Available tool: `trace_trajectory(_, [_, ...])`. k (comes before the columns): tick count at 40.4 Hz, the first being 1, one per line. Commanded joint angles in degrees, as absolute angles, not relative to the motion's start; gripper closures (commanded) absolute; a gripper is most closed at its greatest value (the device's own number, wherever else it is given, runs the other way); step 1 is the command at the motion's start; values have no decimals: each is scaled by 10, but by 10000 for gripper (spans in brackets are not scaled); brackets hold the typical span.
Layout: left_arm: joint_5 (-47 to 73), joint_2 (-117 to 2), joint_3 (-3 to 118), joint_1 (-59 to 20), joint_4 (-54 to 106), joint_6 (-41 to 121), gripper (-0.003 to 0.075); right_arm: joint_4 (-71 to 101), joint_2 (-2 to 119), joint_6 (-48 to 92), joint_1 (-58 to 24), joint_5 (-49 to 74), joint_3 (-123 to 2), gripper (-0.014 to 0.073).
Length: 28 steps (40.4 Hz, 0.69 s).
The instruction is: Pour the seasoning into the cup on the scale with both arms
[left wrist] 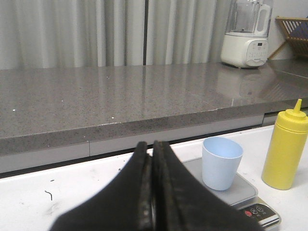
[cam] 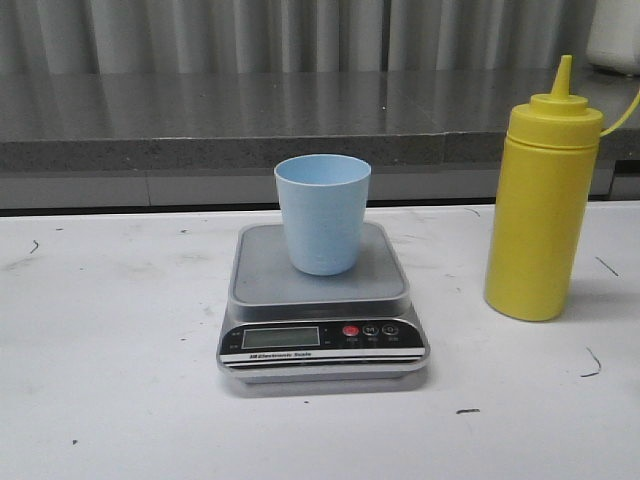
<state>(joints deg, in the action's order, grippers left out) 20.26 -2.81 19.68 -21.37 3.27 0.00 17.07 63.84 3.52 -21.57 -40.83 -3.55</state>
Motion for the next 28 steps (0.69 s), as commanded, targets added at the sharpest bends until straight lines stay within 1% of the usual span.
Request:
trace_trajectory(1, [153,-35,211,-214,39,-7,740,202,555,97,-213,-325,-83,655])
trace_trajectory(8, [153,-35,211,-214,39,-7,740,229,438,228,-201,-134,-180,655])
trace_trajectory(12, [153,-35,211,-214,39,-7,740,229,387,240,-192,-74,-222,655])
trace_trajectory(28, [153,-35,211,-214,39,-7,740,229,209,240,-183,-9,-237,655])
